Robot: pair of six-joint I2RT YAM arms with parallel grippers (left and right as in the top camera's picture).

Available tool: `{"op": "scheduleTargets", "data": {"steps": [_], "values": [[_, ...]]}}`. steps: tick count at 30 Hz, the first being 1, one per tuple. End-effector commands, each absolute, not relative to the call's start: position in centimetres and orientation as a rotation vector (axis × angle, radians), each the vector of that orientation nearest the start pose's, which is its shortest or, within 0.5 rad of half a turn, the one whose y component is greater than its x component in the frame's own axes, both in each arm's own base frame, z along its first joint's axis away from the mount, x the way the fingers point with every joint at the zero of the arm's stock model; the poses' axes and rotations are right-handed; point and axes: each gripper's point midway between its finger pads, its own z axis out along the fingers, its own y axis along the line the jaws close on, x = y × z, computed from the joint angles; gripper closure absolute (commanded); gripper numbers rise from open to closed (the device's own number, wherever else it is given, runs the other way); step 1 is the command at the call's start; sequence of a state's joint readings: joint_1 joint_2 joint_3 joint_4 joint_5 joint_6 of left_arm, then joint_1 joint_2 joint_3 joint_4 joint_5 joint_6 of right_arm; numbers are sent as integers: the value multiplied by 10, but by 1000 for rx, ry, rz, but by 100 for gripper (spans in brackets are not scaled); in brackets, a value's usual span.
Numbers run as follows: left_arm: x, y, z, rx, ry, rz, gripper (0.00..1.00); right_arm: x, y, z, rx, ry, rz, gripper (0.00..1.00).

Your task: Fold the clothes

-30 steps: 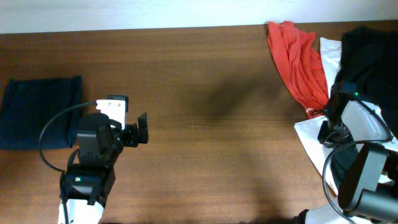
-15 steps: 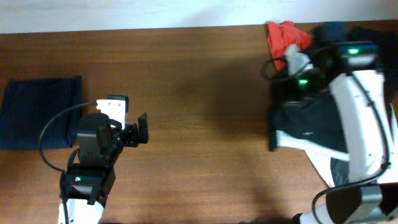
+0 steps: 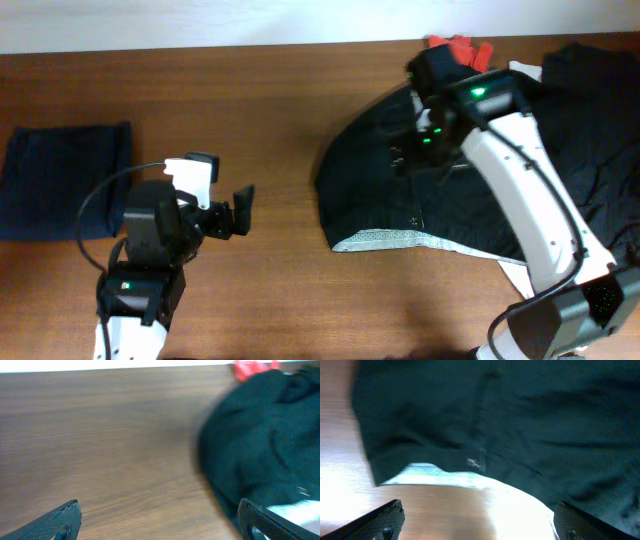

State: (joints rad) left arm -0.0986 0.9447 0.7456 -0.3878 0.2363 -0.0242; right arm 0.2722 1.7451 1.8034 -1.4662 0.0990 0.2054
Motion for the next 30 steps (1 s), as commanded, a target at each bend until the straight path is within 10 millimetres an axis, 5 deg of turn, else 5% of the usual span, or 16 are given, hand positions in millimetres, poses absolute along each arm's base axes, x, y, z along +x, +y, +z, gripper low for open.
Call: {"op": "scheduleTargets", "data": {"steps": [1, 6, 13, 18, 19, 20, 21, 23, 25, 27, 28, 30], "values": [[307, -120, 187, 266, 2230, -672, 1, 339, 35, 207, 81, 2977, -181, 1], [301, -171, 116, 173, 2505, -863, 1, 333, 6, 205, 208, 3009, -190, 1], [288, -222, 28, 35, 2767, -989, 1, 327, 3, 205, 218, 3030, -198, 1], [270, -269, 16, 198, 2754, -1081, 33, 327, 3, 205, 218, 3032, -198, 1], [271, -268, 12, 200, 2756, -1020, 53, 326, 3, 205, 218, 3034, -198, 1], [276, -261, 5, 178, 2757, -912, 86, 325, 3, 205, 217, 3041, -201, 1], [280, -254, 1, 154, 2759, -843, 100, 324, 3, 205, 217, 3044, -202, 2], [294, -218, -5, 66, 2784, -674, 100, 322, 2, 205, 220, 3049, -204, 1], [317, -144, 9, -60, 2796, -409, 100, 322, 2, 205, 221, 3053, -205, 1], [357, -61, 58, -184, 2684, -155, 100, 322, 2, 205, 263, 3047, -203, 1], [388, -17, 104, -283, 2551, -101, 100, 322, 2, 205, 286, 3043, -202, 1], [422, 25, 159, -393, 2390, -119, 97, 322, 3, 205, 300, 3043, -194, 1]]}}
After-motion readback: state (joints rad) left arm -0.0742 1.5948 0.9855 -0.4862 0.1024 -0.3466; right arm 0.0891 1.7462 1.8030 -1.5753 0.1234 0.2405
